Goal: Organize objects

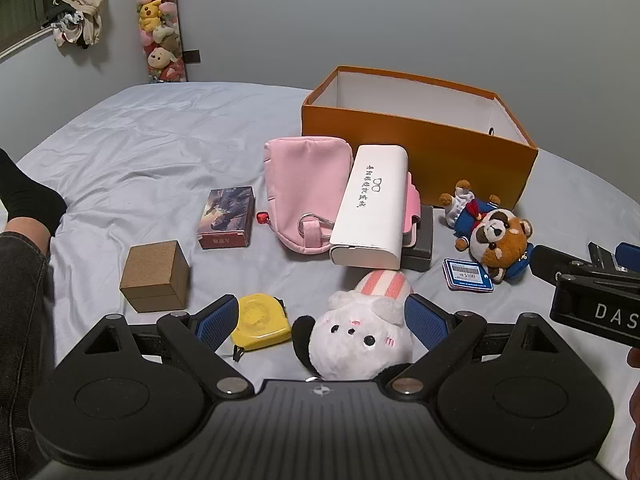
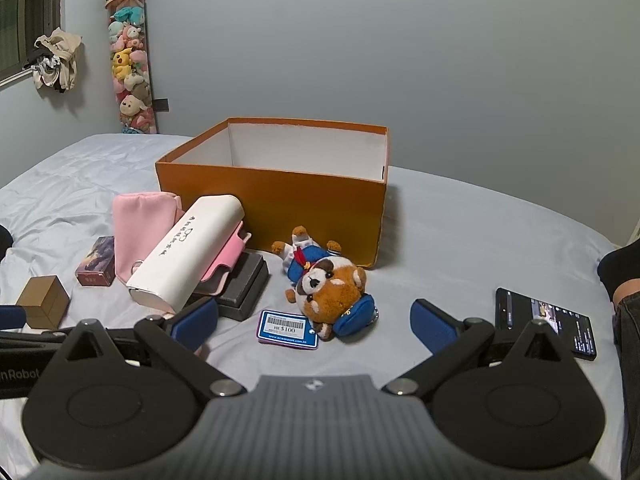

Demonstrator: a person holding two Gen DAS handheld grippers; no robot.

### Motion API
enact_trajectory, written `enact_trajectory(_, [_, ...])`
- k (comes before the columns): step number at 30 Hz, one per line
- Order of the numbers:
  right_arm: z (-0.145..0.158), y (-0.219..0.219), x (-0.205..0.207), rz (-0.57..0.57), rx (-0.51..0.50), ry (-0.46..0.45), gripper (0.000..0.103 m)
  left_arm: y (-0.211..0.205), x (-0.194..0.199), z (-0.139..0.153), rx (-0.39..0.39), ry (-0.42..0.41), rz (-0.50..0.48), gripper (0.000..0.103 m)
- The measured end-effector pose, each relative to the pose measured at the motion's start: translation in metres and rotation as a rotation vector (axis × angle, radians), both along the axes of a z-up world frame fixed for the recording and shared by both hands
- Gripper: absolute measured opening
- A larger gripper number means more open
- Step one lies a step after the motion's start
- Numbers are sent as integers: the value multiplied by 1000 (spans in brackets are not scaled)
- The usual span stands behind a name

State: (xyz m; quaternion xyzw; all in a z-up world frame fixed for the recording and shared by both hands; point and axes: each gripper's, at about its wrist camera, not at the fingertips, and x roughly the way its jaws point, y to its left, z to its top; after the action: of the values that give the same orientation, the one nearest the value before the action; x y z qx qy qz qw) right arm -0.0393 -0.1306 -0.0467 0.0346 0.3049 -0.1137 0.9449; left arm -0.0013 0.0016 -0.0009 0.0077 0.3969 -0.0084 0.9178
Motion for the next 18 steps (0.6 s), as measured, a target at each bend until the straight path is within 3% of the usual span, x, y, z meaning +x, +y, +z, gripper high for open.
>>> enact_trajectory(18, [-3, 1, -1, -1, -2, 3, 102, -1, -2, -3, 4, 2, -7, 103])
